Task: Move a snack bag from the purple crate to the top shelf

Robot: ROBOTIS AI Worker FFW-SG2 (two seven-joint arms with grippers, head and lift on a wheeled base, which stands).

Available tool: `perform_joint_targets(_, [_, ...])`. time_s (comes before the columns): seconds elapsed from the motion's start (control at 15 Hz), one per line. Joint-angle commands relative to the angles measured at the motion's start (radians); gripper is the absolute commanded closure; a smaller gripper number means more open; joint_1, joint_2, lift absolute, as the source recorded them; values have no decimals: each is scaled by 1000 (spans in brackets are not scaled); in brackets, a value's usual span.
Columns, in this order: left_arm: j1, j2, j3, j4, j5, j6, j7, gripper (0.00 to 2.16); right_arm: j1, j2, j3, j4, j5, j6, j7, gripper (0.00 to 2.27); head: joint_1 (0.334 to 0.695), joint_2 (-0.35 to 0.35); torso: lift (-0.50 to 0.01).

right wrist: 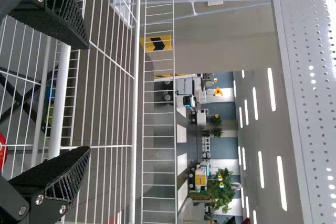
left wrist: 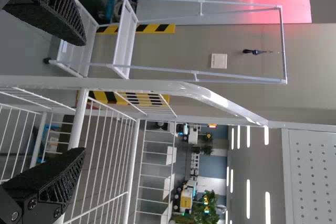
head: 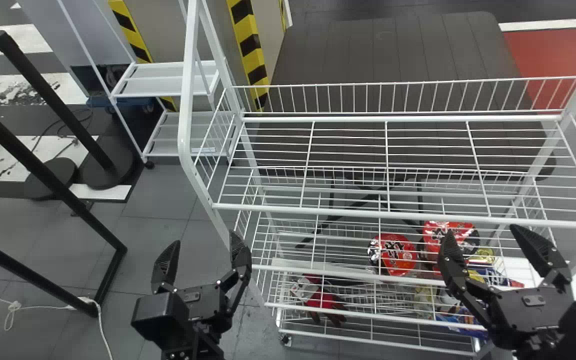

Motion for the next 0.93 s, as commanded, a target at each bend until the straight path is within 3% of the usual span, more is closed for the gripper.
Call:
perform_joint_targets(0.0, [-1,0,0,0,1,0,0,97,0,0,1,0,-1,3,-2,140,695,189,-24])
perform_joint_targets(0.87, [-1,-1,6,2,5,-3,-1,100,-2,-2,-4,0,1,22,-6,140,695,186,-76])
